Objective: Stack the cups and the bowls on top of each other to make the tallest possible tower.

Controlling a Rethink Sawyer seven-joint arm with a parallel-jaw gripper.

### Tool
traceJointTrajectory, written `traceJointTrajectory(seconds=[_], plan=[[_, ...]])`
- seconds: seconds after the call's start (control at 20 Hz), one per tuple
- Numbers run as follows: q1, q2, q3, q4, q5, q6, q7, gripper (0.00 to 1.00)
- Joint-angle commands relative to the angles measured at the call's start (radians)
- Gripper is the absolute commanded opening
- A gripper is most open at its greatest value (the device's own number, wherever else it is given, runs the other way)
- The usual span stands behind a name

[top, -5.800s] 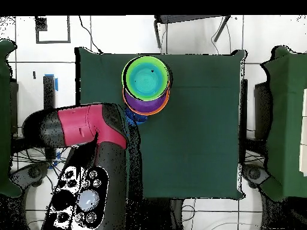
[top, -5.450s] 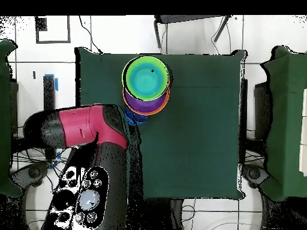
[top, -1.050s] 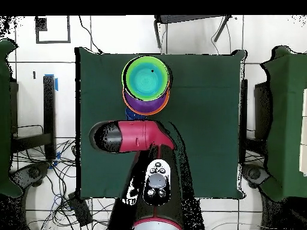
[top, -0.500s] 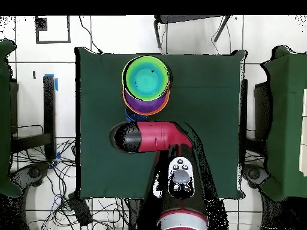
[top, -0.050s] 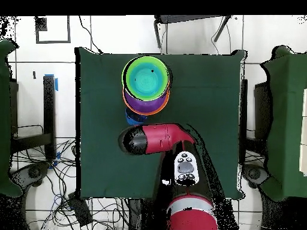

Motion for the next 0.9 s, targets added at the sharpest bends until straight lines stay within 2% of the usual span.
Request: traceJointTrajectory(seconds=[0.05,0.5,0.9], plan=[[-0.046,0.094,0.131,-0.035,-0.113,-0.06,-0.126,1.0],[-0.138,0.086,0.208,-0.057,-0.15,-0.002,-0.174,1.0],[-0.221,0.111,0.273,-0.096,-0.189,0.032,-0.229,1.0]])
